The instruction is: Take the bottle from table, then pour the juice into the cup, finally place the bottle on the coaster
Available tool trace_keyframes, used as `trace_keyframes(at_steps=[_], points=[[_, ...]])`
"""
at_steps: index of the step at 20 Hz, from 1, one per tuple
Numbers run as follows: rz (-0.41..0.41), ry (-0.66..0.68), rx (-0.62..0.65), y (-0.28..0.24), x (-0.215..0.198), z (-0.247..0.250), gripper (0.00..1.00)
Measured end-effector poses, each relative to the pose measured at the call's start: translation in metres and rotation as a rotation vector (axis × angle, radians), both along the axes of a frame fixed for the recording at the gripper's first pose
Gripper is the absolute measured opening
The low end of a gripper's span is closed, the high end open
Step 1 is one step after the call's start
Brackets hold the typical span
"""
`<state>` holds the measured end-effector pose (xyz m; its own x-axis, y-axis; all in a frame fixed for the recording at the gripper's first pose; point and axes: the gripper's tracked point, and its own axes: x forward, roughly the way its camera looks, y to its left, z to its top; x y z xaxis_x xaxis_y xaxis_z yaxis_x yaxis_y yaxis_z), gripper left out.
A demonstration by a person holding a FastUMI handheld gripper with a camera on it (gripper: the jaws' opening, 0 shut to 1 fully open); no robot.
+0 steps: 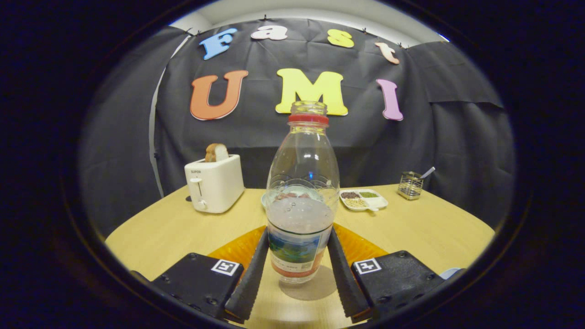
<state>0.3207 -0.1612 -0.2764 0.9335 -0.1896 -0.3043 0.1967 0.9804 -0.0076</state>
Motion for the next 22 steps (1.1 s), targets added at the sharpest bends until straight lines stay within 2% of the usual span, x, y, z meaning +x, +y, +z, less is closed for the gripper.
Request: trace_keyframes(at_steps=[3,8,14,17,22], points=[[-0.014,0.025,-0.027,-0.008,-0.002,-0.011,0.77],[-0.019,0.025,0.013,-0.014,-0.004,-0.021,0.78],[-0.030,0.024,-0.022,-0.021,-0.006,-0.023,0.83],[-0.022,0.009,-0.016,-0.018,-0.008,-0.015,1.00],[-0.016,-0.026,-0.029,-0.013,-0.022,0.013,1.00]])
